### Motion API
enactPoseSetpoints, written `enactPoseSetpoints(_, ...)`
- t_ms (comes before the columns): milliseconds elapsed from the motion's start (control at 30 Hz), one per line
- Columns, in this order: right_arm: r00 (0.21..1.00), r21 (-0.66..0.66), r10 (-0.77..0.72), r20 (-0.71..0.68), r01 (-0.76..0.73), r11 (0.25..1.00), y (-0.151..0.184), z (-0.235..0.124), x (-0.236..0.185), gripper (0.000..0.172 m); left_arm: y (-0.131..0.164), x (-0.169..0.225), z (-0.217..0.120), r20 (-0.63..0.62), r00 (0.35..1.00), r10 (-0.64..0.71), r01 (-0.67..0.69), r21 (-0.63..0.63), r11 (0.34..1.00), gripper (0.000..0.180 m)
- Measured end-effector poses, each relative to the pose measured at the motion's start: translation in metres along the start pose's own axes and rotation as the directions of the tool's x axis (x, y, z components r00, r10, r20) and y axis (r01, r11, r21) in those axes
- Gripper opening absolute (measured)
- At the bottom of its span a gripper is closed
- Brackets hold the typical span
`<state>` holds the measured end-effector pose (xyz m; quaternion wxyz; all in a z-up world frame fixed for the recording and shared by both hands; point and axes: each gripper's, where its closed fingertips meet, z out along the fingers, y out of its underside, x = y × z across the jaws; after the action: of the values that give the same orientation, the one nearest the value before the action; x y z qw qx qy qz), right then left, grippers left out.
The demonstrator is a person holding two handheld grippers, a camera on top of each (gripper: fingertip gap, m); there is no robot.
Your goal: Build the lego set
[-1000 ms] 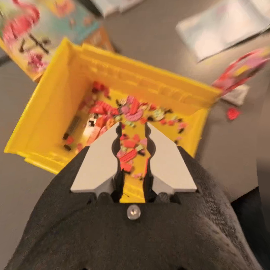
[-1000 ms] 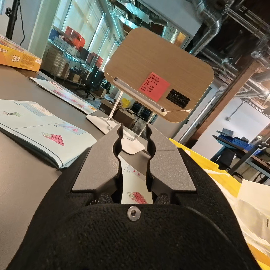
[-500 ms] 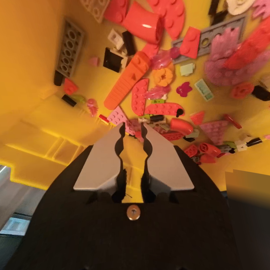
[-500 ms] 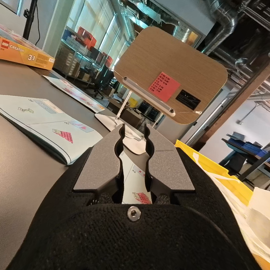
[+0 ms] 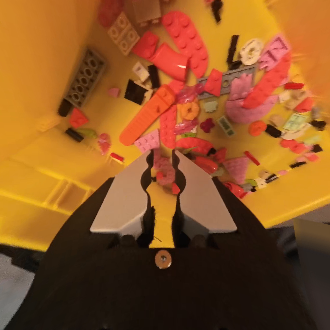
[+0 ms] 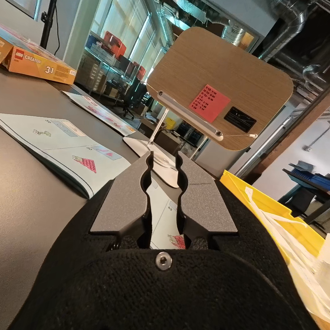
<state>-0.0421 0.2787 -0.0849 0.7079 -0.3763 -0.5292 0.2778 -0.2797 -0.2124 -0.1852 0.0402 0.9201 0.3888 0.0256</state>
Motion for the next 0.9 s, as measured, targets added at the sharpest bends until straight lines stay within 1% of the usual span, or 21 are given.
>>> enactPoseSetpoints(67, 1.0, -0.004, 0.003, 0.009, -0.003, 1.0, 0.001, 0.001, -0.001, 0.023, -0.003, -0.006, -0.001, 0.041, 0.999, -0.006, 0.004, 0.026, 1.0, 0.024)
enactPoseSetpoints(133, 1.0, -0.008, 0.003, 0.016, -0.003, 1.0, 0.002, 0.001, -0.003, 0.023, 0.0, -0.007, 0.003, 0.061, 0.998, 0.0, 0.0, 0.008, 1.0, 0.029)
enactPoseSetpoints(167, 1.0, -0.01, 0.002, 0.019, -0.002, 1.0, 0.002, 0.001, -0.003, 0.022, -0.001, -0.007, 0.002, 0.059, 0.998, -0.007, 0.006, 0.014, 1.0, 0.029)
enactPoseSetpoints(200, 1.0, -0.01, 0.002, 0.021, -0.002, 1.0, 0.002, 0.001, -0.004, 0.022, -0.002, -0.008, 0.002, 0.061, 0.998, -0.016, 0.015, 0.016, 1.0, 0.034)
enactPoseSetpoints(300, 1.0, -0.013, 0.004, 0.027, -0.004, 1.0, 0.003, 0.001, -0.005, 0.022, 0.002, -0.012, 0.002, 0.055, 0.997, -0.063, 0.063, -0.002, 0.998, 0.041)
enactPoseSetpoints(433, 0.999, -0.011, 0.009, 0.032, -0.009, 1.0, 0.002, 0.001, -0.005, 0.021, 0.006, -0.014, 0.003, 0.051, 0.995, -0.087, 0.088, -0.008, 0.996, 0.044)
enactPoseSetpoints(500, 0.999, -0.011, 0.012, 0.036, -0.012, 1.0, 0.002, 0.001, -0.006, 0.021, 0.004, -0.012, 0.004, -0.008, 0.991, -0.13, 0.13, -0.002, 0.992, 0.042)
enactPoseSetpoints(533, 0.999, -0.011, 0.014, 0.039, -0.013, 1.0, 0.002, 0.001, -0.006, 0.021, 0.004, -0.008, 0.005, -0.061, 0.986, -0.152, 0.152, 0.0, 0.988, 0.035)
enactPoseSetpoints(567, 0.999, -0.011, 0.015, 0.042, -0.014, 1.0, 0.002, 0.001, -0.007, 0.021, 0.003, -0.007, 0.005, -0.099, 0.981, -0.168, 0.169, 0.006, 0.986, 0.033)
enactPoseSetpoints(633, 0.999, -0.011, 0.019, 0.047, -0.019, 1.0, 0.002, 0.002, -0.007, 0.021, 0.002, -0.003, 0.005, -0.15, 0.975, -0.165, 0.172, 0.034, 0.985, 0.025)
enactPoseSetpoints(667, 0.999, -0.01, 0.022, 0.049, -0.022, 1.0, 0.002, 0.002, -0.008, 0.021, 0.003, -0.003, 0.005, -0.144, 0.978, -0.152, 0.159, 0.043, 0.986, 0.015)
enactPoseSetpoints(767, 0.998, -0.01, 0.032, 0.056, -0.031, 0.999, 0.003, 0.002, -0.008, 0.021, 0.004, -0.002, 0.004, -0.082, 0.993, -0.089, 0.094, 0.067, 0.993, 0.013)
enactPoseSetpoints(900, 0.997, 0.001, 0.043, 0.068, -0.043, 0.999, 0.001, 0.001, -0.009, 0.021, 0.005, 0.006, -0.005, -0.068, 0.996, -0.06, 0.067, 0.102, 0.992, 0.013)
